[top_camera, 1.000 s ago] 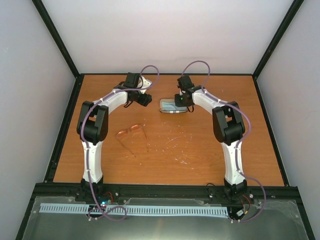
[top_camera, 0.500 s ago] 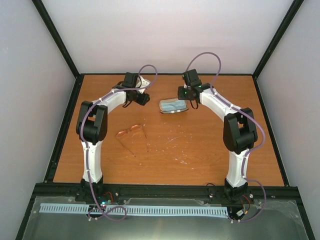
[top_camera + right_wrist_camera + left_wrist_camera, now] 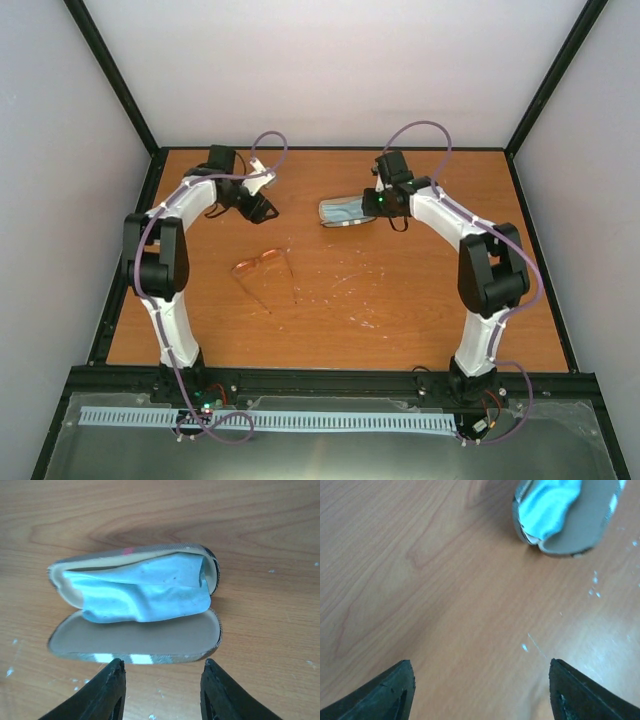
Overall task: Organize the sunglasses
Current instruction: Adjust the glasses cleaning cloth in the sunglasses case, then pick up the sunglasses from the center of the board.
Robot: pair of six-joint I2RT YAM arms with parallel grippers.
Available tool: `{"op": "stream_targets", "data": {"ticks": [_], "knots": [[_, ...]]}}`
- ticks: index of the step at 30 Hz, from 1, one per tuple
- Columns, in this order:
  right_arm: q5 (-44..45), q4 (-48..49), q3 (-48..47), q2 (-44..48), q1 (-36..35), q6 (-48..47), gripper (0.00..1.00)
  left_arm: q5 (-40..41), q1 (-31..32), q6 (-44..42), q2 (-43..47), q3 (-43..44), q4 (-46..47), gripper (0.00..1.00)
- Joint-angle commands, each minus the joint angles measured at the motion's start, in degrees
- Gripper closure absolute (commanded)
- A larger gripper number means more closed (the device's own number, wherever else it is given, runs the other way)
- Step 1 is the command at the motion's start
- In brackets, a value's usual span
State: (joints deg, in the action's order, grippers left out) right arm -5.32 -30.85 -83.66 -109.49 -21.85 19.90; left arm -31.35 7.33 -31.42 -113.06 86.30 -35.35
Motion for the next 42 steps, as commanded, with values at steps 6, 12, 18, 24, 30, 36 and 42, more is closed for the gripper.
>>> {"op": "stream_targets", "data": {"ticks": [6,12,18,24,30,36,42], "knots": [[-4.88,0.66,1.92,4.34,0.4,0.9,0.54,6.8,-2.15,-26.09,10.97,-5.88,-21.23,0.17],[-8.31,-0.18,-1.88,1.55,0.13,-0.93,0.54,14.53,-3.57,-32.35,15.09,-11.6,-24.83,0.16],[-8.36,-1.59,-3.83,0.68,-0.3,-3.44,0.54,18.64,-3.73,-31.35,15.71,-14.32,-22.62,0.16],[-8.39,-1.61,-3.38,1.09,-0.3,-3.74,0.54,18.39,-3.73,-30.15,14.57,-15.5,-21.78,0.16],[-8.8,-0.51,-2.22,1.57,-0.35,-2.92,0.54,19.63,-3.67,-29.13,12.88,-16.89,-18.73,0.17],[-8.81,-0.34,-2.69,1.5,-0.33,-2.89,0.55,20.29,-3.3,-28.45,10.58,-16.63,-16.26,0.22],[-9.02,-0.76,-2.95,1.35,-0.45,-3.31,0.55,20.59,-2.9,-27.73,8.33,-15.55,-15.08,0.45]]}}
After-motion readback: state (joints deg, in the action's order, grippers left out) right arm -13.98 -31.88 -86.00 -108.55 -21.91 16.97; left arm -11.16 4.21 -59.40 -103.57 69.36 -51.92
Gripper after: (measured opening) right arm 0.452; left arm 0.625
